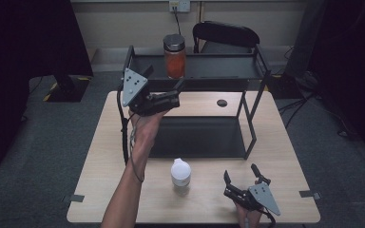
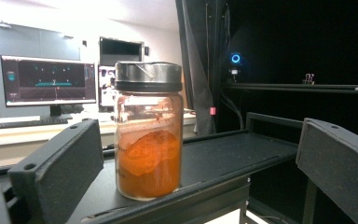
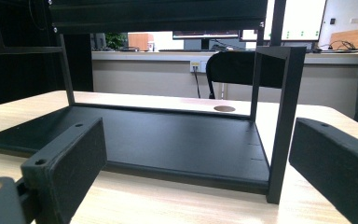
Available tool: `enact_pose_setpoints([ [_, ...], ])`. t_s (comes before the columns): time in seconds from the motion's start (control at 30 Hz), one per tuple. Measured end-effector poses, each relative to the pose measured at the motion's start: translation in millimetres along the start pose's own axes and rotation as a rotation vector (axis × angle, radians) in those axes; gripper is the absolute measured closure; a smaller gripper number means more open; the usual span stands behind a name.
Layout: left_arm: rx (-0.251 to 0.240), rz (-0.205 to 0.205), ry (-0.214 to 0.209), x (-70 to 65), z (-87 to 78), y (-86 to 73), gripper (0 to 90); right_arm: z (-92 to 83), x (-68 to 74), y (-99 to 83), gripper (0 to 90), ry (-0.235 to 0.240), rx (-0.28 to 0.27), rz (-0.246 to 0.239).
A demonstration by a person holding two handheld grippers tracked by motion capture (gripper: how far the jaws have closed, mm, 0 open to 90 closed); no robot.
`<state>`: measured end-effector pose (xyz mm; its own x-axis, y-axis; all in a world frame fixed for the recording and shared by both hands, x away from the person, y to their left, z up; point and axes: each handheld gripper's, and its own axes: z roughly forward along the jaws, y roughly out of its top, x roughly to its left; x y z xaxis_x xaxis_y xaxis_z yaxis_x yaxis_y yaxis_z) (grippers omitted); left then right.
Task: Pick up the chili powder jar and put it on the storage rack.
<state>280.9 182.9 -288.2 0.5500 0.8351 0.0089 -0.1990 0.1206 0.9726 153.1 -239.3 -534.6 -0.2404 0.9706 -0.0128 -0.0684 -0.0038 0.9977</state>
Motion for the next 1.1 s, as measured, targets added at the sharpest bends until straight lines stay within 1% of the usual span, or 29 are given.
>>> enact_pose_setpoints([
  [0.27, -0.019, 0.011, -0.014, -5.1, -23.2, -5.6, 0.0, 0.0, 0.0, 0.0, 2.7, 0.0, 0.0, 0.0],
  [0.33, -0.031, 0.014, -0.017, -6.2, -28.2, -9.9, 0.0, 0.0, 0.0, 0.0, 2.7, 0.0, 0.0, 0.0],
  [0.47, -0.023, 0.022, -0.013, -8.6, -37.4, -16.8, 0.1, 0.0, 0.2, 0.0, 2.6, -0.001, 0.0, 0.0],
  [0.57, -0.021, 0.01, -0.014, -8.4, -45.7, -23.3, 0.0, 0.0, 0.3, 0.0, 2.7, -0.001, 0.0, 0.0],
  [0.63, -0.02, -0.018, -0.035, -5.2, -50.8, -27.0, 0.0, 0.0, 0.3, 0.0, 2.6, -0.002, 0.0, 0.0],
  [0.67, -0.019, -0.023, -0.035, -5.4, -53.0, -28.0, 0.0, 0.0, 0.3, 0.0, 2.6, -0.002, 0.0, 0.0],
  [0.73, -0.023, -0.009, -0.02, -8.9, -59.4, -31.7, 0.0, 0.0, 0.3, 0.0, 2.6, -0.002, 0.0, 0.0],
  [0.83, -0.021, -0.001, -0.01, -12.0, -66.5, -36.2, 0.0, 0.0, 0.5, 0.0, 2.7, -0.003, 0.0, 0.0],
  [0.93, -0.016, 0.017, 0.002, -15.2, -72.7, -40.8, 0.0, 0.0, 0.5, -0.1, 2.7, -0.003, 0.0, -0.001],
  [1.0, -0.016, 0.014, 0.003, -16.1, -77.6, -45.0, 0.0, 0.0, 0.5, 0.0, 2.6, -0.003, 0.0, 0.0],
  [1.1, -0.01, 0.028, 0.019, -19.2, -83.8, -49.9, 0.0, 0.0, 0.5, -0.1, 2.7, -0.003, 0.0, 0.0],
])
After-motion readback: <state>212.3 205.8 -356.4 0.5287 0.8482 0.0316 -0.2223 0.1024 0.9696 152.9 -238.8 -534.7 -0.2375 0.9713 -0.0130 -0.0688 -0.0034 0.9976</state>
